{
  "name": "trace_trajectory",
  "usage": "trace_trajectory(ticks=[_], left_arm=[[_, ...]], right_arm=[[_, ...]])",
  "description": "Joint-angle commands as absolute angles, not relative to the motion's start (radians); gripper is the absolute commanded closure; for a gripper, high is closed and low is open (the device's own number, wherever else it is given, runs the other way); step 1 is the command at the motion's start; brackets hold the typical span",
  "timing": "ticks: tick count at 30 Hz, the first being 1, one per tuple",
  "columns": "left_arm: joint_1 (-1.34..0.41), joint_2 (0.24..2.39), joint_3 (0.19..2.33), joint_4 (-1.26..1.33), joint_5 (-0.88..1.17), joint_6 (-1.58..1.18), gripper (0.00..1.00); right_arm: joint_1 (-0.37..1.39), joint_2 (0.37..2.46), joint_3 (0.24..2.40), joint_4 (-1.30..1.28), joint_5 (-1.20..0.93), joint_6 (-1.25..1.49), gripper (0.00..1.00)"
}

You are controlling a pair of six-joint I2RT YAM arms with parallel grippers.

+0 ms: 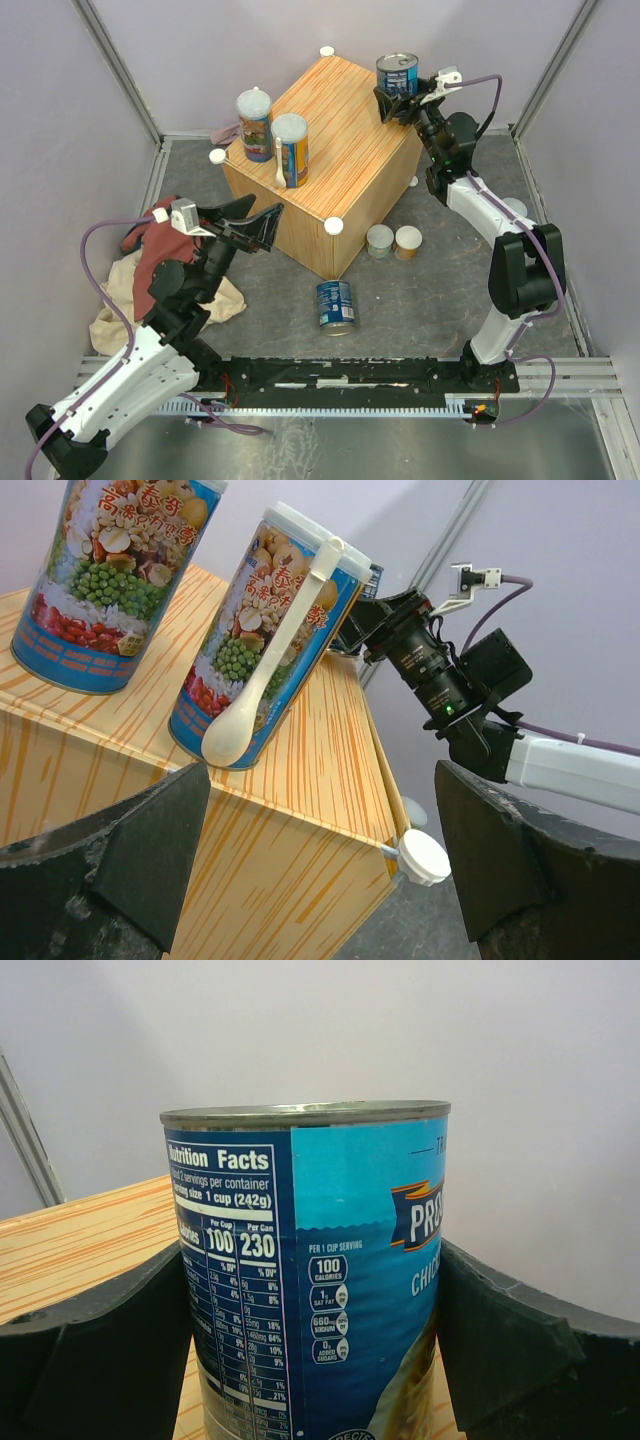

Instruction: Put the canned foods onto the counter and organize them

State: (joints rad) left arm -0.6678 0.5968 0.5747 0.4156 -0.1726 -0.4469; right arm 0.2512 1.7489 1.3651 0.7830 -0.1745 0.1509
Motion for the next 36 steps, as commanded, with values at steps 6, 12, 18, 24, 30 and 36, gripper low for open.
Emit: trace_trajectory(ticks=[6,12,18,24,30,36], left_arm=[[-0.666,0.601,0.583,0.454,-0.161,-0.414,0.01],[-0.666,0.595,0.588,0.44,-0.162,-0.416,0.01],[-0.666,0.591,0.6,0.419,-0.164,-0.42,0.01],[-0.666,0.581,0.601,0.415,-0.163,-0.434,0.01],[-0.666,0.575,0.615,0.397,-0.163,-0.443,0.01],[-0.666,0.576,0.627,0.385,-0.16,-0.455,0.01]], right_arm=[[0.253,1.692,1.338,0.986,-0.141,0.153,0.29],[0.252,1.682,1.31,0.987,-0.138,0.17,0.16],[0.253,1.669,1.311,0.961,-0.15,0.175,0.07],[0.252,1.653,1.292,0.944,-0.148,0.183,0.02],[0.253,1.631,1.287,0.909,-0.146,0.183,0.01],[0.253,1.61,1.298,0.851,-0.141,0.181,0.01]])
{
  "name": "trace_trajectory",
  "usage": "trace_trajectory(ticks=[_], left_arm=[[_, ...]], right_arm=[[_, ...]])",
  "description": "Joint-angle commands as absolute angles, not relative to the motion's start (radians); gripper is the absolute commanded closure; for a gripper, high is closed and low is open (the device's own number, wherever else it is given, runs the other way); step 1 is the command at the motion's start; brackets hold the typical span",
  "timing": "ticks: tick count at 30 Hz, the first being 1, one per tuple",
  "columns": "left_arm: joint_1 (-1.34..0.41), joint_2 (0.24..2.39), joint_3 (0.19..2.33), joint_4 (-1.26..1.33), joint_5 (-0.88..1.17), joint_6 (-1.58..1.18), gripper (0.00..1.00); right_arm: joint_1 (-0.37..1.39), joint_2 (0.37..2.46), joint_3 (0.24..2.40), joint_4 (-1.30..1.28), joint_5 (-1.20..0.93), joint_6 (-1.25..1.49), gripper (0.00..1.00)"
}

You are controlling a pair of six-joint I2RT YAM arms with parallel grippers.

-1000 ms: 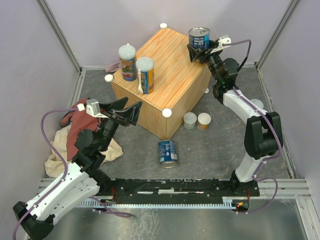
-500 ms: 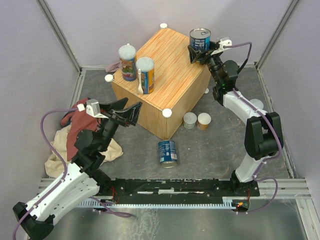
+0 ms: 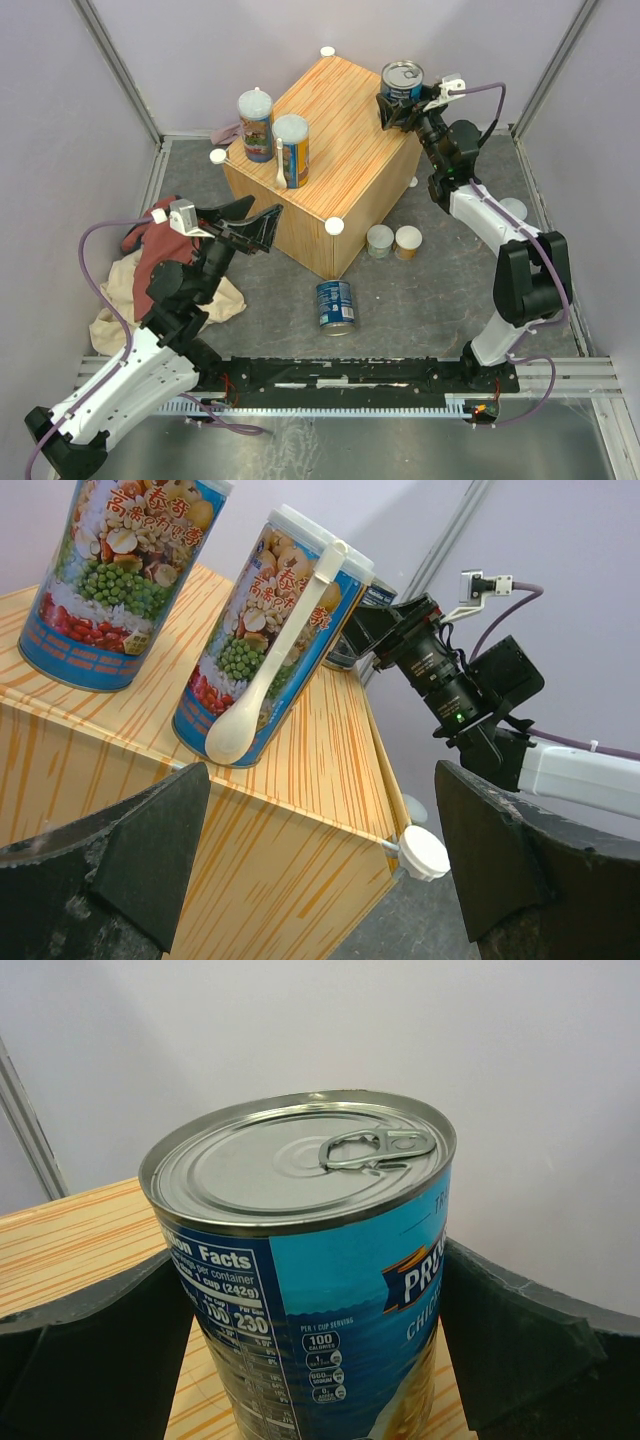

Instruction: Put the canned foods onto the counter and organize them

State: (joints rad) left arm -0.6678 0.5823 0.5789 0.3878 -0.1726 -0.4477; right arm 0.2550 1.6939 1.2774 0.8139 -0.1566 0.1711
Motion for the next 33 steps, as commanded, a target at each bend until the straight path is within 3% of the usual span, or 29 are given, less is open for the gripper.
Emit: trace_trajectory(ticks=[1,11,33], left_arm=[[-0.666,0.573,0.628,0.384,-0.16,-0.457,0.01],[-0.665,0.553,0.626,0.368,-0.162,-0.46,0.01],[-0.666,0.575,0.607,0.408,-0.167,-0.453,0.01]], right_arm=[[0.254,1.609,1.301,0.839,-0.141,0.18,0.0],[0.255,1.659,1.404,0.732,-0.175,0.195,0.24],[0.334,2.037,1.844,0.669,-0.205,0.185,0.22]])
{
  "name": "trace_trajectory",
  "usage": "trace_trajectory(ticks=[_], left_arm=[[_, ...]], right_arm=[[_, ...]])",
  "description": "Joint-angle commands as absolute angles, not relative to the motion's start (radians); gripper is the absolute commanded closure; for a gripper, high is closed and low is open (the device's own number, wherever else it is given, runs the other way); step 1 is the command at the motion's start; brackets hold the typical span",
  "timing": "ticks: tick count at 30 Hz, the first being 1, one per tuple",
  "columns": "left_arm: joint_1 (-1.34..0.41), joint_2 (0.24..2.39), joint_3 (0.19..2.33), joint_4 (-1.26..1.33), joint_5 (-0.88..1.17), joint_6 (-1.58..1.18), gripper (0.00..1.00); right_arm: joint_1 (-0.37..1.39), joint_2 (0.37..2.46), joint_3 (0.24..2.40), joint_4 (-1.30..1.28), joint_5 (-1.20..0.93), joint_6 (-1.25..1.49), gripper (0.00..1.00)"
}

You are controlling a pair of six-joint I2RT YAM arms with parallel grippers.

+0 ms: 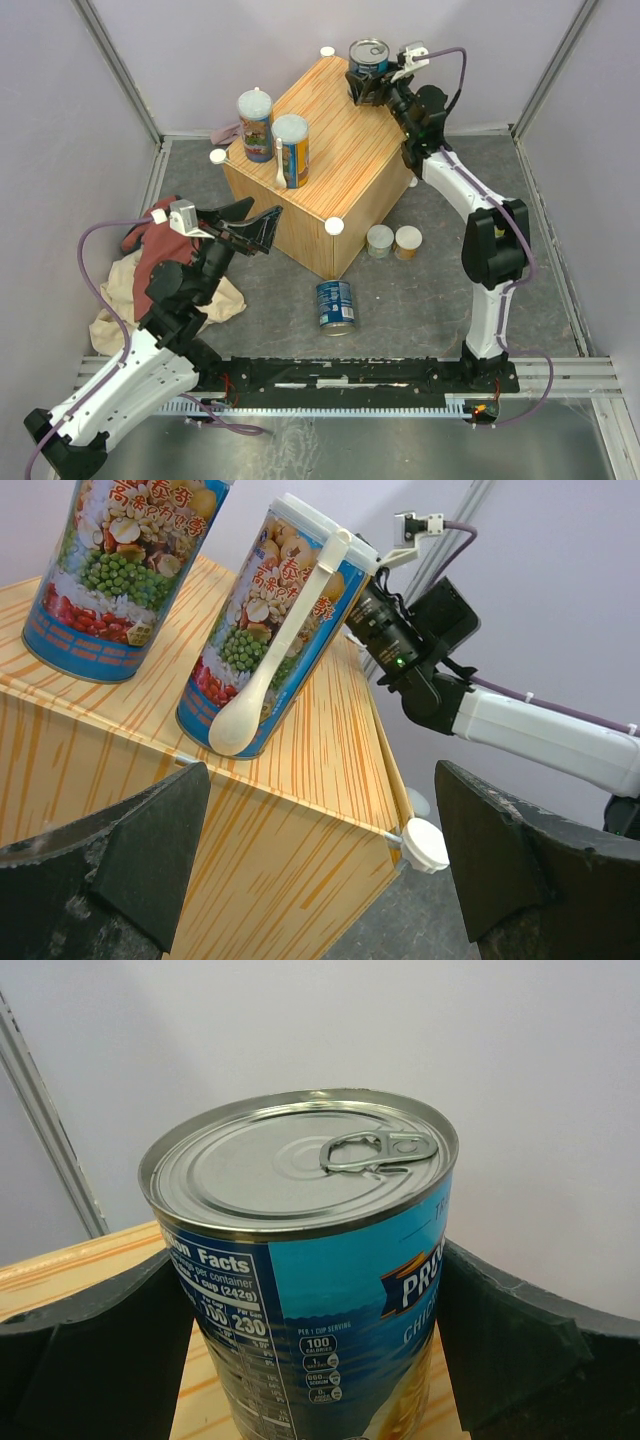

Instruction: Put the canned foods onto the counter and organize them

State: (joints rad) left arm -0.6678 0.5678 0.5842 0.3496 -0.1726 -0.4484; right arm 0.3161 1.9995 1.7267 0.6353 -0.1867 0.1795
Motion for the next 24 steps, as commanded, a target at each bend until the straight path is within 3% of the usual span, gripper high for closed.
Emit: trace_trajectory(ticks=[1,24], left_arm=[[-0.666,0.576,0.604,0.413,-0.168,-0.453,0.01],[-0.666,0.61,0.567,0.467,-0.159,-0.448,0.01]], right_arm=[[0.34,2.058,1.872,0.667,-0.206,0.182,0.22],[0.408,2.379,2.328,0.506,-0.206,0.164,0.14]])
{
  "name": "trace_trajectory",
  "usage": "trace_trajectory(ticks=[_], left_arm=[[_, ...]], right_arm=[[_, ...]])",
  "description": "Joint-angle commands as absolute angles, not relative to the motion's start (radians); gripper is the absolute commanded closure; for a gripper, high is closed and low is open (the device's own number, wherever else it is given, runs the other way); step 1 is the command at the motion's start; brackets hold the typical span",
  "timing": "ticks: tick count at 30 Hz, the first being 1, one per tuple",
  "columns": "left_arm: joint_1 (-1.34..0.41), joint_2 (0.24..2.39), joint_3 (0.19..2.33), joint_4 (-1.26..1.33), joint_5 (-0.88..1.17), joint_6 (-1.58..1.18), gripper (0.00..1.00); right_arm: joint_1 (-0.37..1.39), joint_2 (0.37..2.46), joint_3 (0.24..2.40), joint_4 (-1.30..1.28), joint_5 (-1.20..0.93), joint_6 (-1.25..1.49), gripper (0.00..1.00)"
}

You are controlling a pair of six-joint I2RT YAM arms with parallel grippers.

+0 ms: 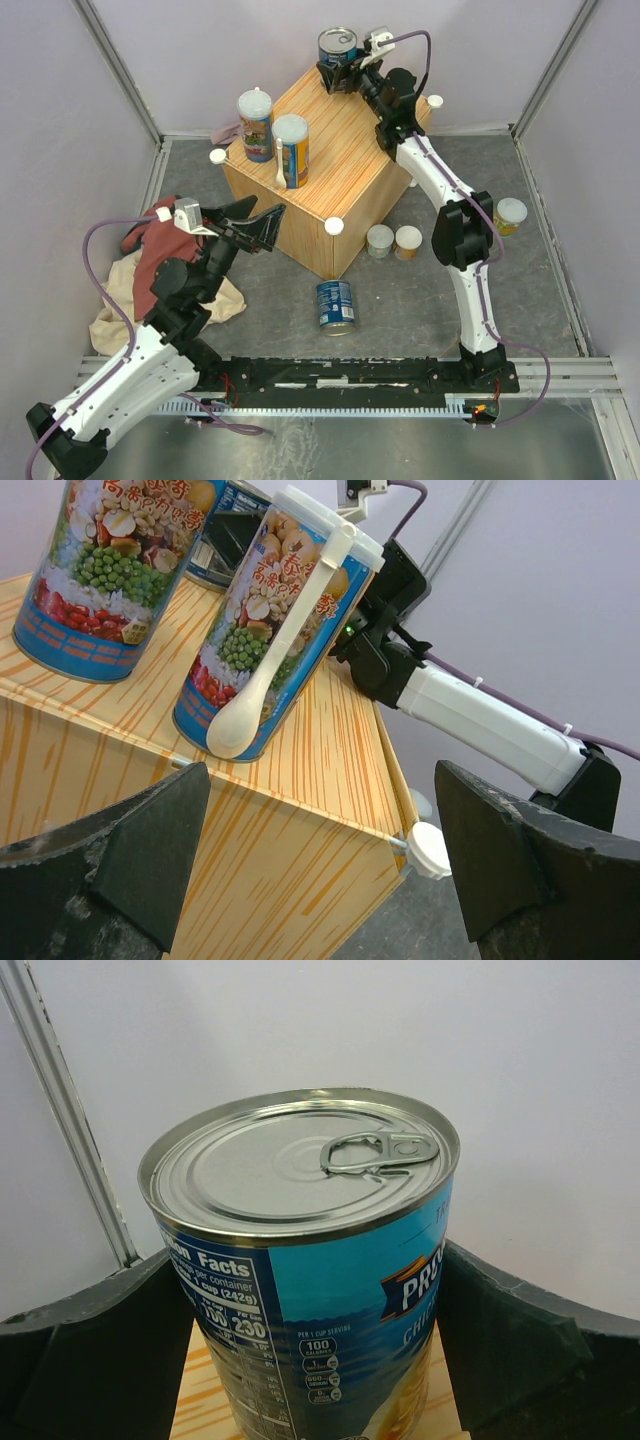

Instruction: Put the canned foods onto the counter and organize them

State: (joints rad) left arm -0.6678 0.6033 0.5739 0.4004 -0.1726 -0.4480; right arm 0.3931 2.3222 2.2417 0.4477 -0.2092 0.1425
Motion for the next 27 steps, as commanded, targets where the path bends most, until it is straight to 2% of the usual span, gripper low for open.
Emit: trace_trajectory(ticks=[1,7,12,27], left_arm=[[-0.665,0.61,0.565,0.469,-0.158,-0.448,0.01],[-0.666,0.623,0.557,0.483,-0.158,-0.451,0.01],[-0.666,0.626,0.557,0.484,-0.156,-0.454,0.01],[-0.666,0.61,0.566,0.454,-0.169,-0.46,0.01]], right_arm=[[0.409,2.391,2.343,0.497,-0.206,0.165,0.14],[0.413,2.415,2.379,0.479,-0.196,0.164,0.1],[0.412,2.388,2.323,0.498,-0.178,0.158,0.0],[0.412,2.271,2.182,0.509,-0.173,0.168,0.01]])
